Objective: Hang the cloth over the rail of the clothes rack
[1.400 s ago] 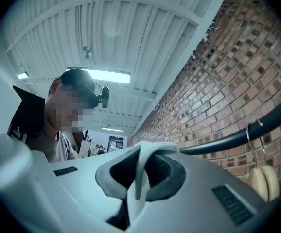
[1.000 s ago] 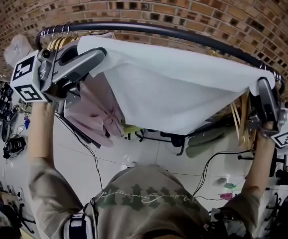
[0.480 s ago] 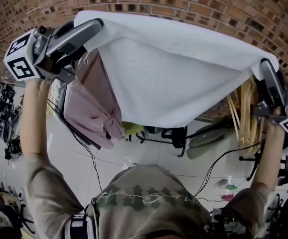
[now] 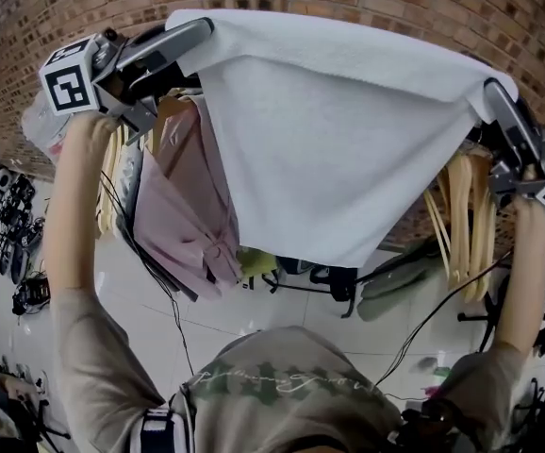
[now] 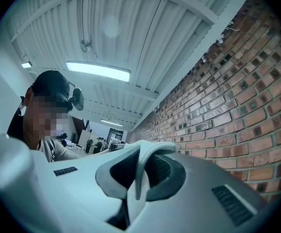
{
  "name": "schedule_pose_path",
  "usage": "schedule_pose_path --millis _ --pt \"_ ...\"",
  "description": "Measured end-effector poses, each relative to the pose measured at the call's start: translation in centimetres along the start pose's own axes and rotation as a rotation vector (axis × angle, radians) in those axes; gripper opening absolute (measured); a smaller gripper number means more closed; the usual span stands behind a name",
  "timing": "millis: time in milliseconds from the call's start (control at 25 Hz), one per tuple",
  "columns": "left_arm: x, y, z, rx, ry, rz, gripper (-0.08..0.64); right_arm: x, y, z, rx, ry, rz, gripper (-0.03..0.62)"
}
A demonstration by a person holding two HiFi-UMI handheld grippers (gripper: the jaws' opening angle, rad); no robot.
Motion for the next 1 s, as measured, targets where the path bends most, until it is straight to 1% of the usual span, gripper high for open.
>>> schedule_pose_path --millis 160,280,360,480,800,880,1000 --pt "-0.5 1.5 -1.7 -0.022 0.035 -0.017 0.017 -0.5 -1.1 -0.9 -0.014 0.002 -0.006 0.020" --pt "-0.8 2.5 -2.1 0.004 0.036 -0.023 0.017 -0.9 -1.8 -1.6 -0.008 0.005 -0.009 0.020" --pt "-1.0 2.9 -2.3 0.019 0.039 -0.025 0.017 -1.1 -1.9 -1.9 0.013 0.006 -0.009 0.019" --pt "-1.2 3.3 -2.5 0.023 0.052 -0.027 0.017 -1.2 -2.1 -2.2 0.036 0.004 -0.016 0.019" --pt "-1.0 5.8 -2.9 0.071 0.065 -0.027 0.017 -2.5 -3.6 -1.8 0.022 0.029 -0.019 0.020" --pt "-0.8 6.5 -3.1 0.084 0.057 -0.020 0.017 -3.1 -4.1 -1.7 0.023 0.035 -0.015 0.020" --pt "-0.5 7.5 -3.5 0.095 0.045 -0.030 0.017 -4.2 -4.7 -1.9 0.027 0.043 -0.013 0.020"
Point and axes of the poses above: the fingertips, and each gripper's own axes: x backward along the fingers, y to its left, z out of its underside, the point moved 2 cm from there along x, backward along the fingers, and after that the axes turned 2 degrees about z, right-handed, at the moved point
